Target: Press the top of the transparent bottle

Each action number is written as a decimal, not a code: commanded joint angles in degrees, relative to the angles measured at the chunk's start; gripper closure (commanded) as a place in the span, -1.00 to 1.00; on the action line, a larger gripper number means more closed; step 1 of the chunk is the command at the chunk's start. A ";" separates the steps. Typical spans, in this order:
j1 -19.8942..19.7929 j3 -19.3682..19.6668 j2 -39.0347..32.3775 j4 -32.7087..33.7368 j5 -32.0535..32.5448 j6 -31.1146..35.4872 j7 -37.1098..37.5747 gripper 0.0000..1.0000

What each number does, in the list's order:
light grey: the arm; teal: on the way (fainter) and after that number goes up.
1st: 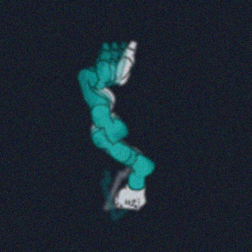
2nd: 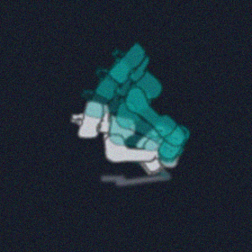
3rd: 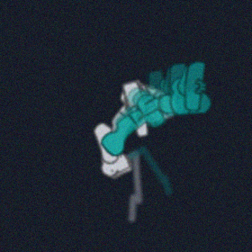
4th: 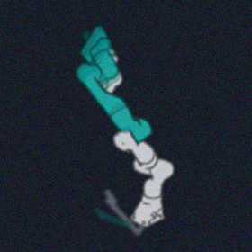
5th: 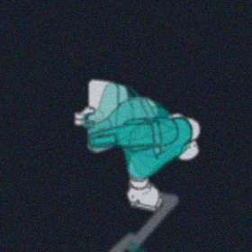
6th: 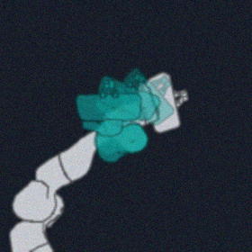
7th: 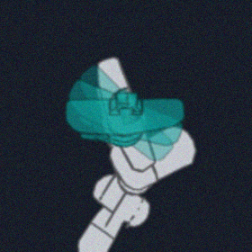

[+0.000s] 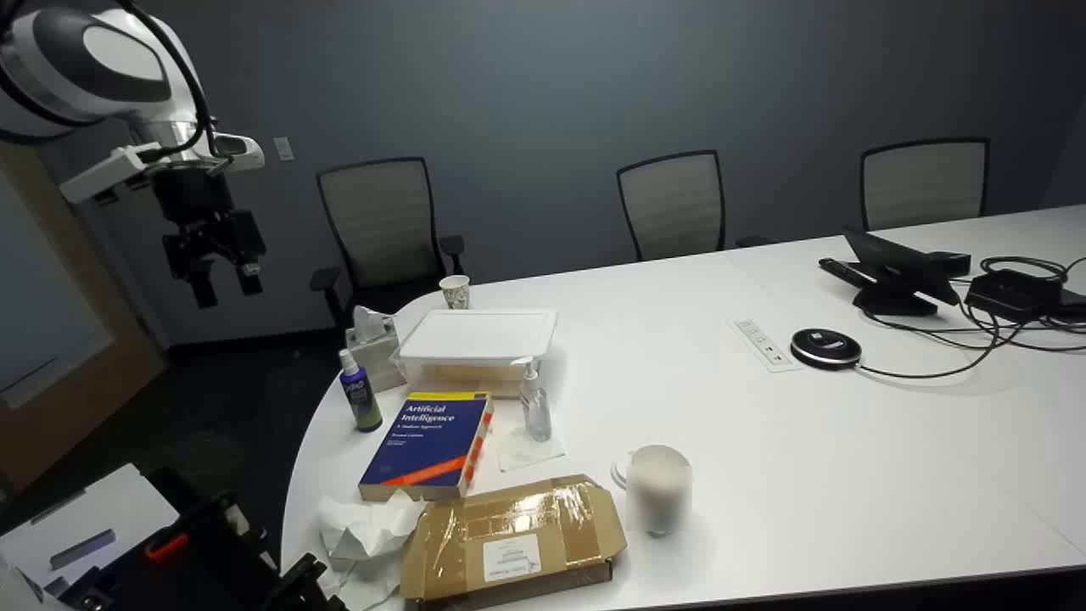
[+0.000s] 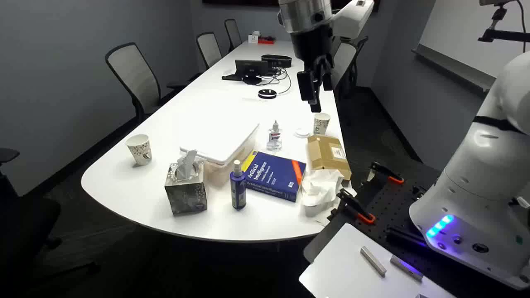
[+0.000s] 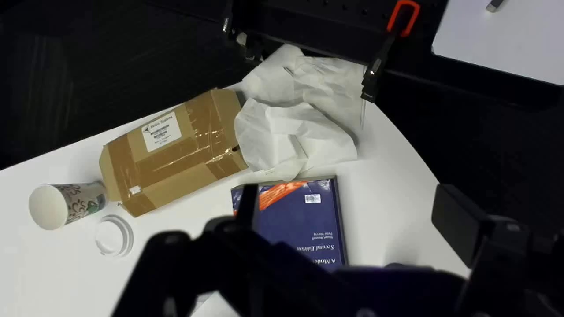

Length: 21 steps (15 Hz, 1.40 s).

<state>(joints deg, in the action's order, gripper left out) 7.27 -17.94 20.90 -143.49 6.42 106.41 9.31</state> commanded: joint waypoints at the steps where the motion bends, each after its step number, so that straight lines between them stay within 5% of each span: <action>1: 1.57 1.48 -0.23 0.11 0.49 -0.19 0.47 -1.00; 8: 0.72 2.71 -1.61 0.96 0.41 2.88 0.82 -1.00; 21: -6.08 16.33 -20.60 10.86 -10.52 40.61 1.74 -1.00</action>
<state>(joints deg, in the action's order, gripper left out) 2.44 -3.06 6.00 -136.77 -0.52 141.81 9.38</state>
